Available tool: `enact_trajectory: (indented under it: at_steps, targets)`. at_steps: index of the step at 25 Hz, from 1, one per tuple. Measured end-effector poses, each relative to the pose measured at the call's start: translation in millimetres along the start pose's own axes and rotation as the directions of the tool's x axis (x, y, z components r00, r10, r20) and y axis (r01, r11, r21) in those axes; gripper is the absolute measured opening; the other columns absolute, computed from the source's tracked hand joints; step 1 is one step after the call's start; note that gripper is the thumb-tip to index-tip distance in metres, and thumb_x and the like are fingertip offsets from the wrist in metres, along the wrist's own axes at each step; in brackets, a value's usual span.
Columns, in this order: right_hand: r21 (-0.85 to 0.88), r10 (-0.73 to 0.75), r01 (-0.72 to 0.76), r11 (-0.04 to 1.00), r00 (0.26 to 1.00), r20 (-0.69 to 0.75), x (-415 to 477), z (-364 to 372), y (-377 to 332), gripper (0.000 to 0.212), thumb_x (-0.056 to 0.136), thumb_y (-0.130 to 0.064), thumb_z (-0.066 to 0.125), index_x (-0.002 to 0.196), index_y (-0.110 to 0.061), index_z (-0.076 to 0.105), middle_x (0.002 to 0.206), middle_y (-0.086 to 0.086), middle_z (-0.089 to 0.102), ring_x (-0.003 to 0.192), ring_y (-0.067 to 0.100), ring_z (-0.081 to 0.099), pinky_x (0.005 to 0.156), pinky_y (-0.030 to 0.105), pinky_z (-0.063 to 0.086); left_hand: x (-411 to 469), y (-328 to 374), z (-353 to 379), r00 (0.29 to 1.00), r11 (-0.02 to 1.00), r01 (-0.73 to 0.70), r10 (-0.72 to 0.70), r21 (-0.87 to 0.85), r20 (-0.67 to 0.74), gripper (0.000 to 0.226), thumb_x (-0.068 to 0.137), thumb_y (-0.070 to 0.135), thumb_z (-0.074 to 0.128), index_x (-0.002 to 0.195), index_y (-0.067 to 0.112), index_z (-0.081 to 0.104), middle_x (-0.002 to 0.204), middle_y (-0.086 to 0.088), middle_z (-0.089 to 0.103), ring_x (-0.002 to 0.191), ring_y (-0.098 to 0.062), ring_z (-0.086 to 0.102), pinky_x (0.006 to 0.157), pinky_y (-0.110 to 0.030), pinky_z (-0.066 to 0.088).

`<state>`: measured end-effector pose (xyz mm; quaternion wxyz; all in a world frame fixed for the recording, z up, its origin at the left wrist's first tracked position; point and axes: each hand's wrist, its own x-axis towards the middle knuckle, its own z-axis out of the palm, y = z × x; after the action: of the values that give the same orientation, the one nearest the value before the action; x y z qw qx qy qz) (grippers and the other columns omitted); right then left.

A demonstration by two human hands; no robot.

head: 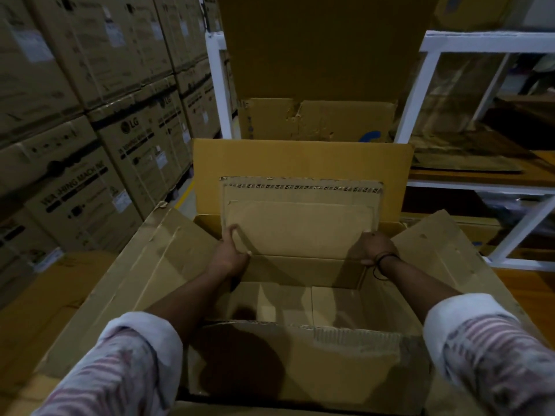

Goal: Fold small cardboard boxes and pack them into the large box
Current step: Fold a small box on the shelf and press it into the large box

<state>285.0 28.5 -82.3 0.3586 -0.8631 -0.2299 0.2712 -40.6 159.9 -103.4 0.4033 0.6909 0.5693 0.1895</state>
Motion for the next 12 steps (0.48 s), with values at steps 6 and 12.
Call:
enact_trajectory:
  at_steps: [6,12]
  targets:
    - [-0.018,-0.044,0.042,0.999,0.991,-0.129,9.7,-1.2,-9.8,0.051,0.108,-0.046,0.038,0.114,0.000,0.057,0.093,0.017,0.064,0.067,0.037,0.068,0.049,0.035,0.054,15.8,10.8,3.1,0.998,0.992,-0.034,0.040,0.122,-0.049,0.090,0.096,0.017,0.066,0.162,0.041,0.010,0.152,-0.019,0.027,0.140,-0.042,0.037,0.113,-0.055,0.042]
    - [-0.027,-0.016,0.011,1.000,0.982,-0.190,37.1,1.8,2.6,0.065,0.096,-0.061,0.044,0.115,-0.001,0.060,0.102,0.015,0.071,0.070,0.037,0.072,0.071,0.048,0.063,19.2,18.5,2.3,0.997,0.898,0.039,-0.067,0.437,0.050,0.106,0.094,0.032,0.070,0.161,0.038,-0.012,0.162,-0.022,0.019,0.145,-0.043,0.035,0.114,-0.058,0.041]
